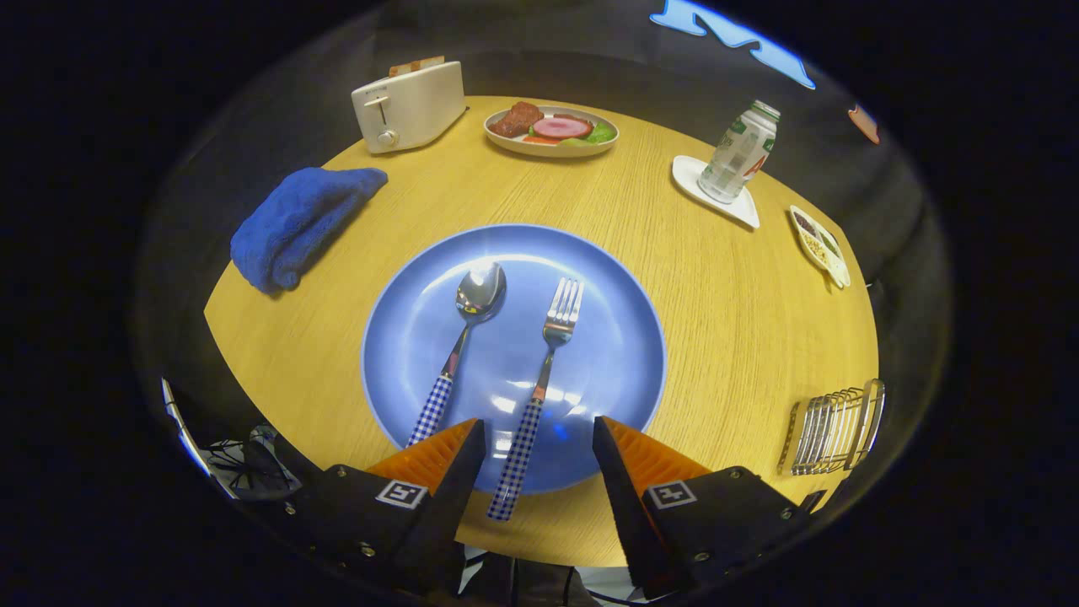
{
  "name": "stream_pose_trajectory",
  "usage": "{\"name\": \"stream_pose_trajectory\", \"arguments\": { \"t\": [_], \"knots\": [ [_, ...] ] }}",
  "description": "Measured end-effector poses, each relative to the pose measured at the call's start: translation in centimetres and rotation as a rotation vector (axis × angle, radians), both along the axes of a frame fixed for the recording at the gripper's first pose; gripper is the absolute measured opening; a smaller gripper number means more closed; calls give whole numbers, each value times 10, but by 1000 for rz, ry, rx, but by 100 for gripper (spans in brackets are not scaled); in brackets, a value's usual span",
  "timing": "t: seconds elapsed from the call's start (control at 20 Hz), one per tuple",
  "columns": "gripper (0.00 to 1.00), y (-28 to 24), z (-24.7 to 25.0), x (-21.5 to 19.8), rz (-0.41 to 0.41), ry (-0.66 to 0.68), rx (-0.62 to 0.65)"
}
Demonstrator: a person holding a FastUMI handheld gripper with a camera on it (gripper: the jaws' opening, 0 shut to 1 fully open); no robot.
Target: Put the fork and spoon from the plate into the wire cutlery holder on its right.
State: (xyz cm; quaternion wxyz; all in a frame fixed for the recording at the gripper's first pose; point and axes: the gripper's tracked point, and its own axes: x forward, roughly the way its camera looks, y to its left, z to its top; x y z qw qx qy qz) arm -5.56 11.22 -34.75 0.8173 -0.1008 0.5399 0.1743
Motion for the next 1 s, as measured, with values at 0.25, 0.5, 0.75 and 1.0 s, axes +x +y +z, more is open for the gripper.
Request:
{"name": "stream_pose_trajectory", "arguments": {
  "t": [0.25,0.5,0.75,1.0],
  "knots": [
    [42,6,3,-3,73,90,-39],
    [3,5,-9,-4,138,145,-70],
    [2,-8,8,-3,217,153,-97],
    [2,-34,46,-6,272,149,-117]
  ]
}}
